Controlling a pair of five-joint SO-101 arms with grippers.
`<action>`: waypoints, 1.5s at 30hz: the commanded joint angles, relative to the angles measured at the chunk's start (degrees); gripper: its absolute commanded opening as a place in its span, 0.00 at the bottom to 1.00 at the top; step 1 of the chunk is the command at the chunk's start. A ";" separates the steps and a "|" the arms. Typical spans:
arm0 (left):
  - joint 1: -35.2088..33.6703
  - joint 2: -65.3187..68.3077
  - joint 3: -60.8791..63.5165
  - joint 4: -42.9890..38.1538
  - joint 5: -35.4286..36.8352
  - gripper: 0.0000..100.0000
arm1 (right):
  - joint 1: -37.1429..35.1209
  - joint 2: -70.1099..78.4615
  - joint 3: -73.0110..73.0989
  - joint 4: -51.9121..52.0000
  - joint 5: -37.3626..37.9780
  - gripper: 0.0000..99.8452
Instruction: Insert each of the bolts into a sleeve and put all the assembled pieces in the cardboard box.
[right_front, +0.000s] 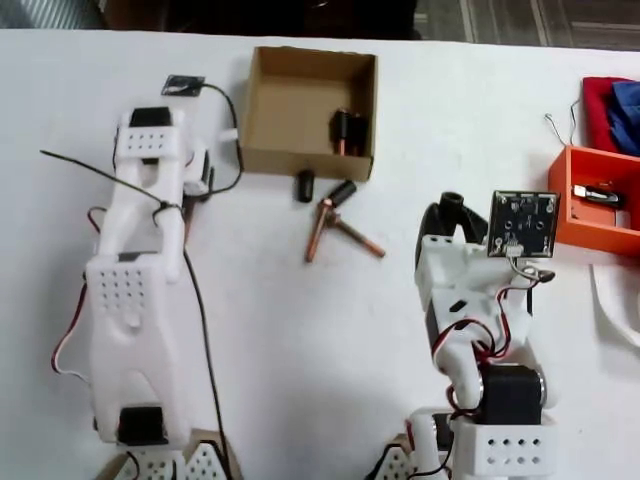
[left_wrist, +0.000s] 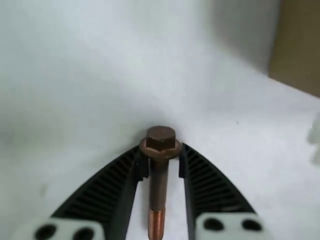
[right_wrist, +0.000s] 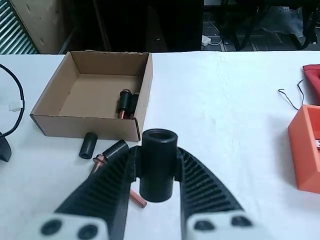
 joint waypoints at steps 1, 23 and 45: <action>-0.62 1.41 -2.07 0.26 -0.35 0.13 | 0.48 -0.92 -0.53 -0.22 -0.35 0.02; -1.58 -2.37 -29.67 20.48 -0.09 0.03 | 0.40 -1.01 -0.53 -0.22 -0.35 0.02; 7.30 -104.00 51.65 -10.02 4.75 0.03 | -7.69 -0.92 2.11 -12.26 -0.35 0.02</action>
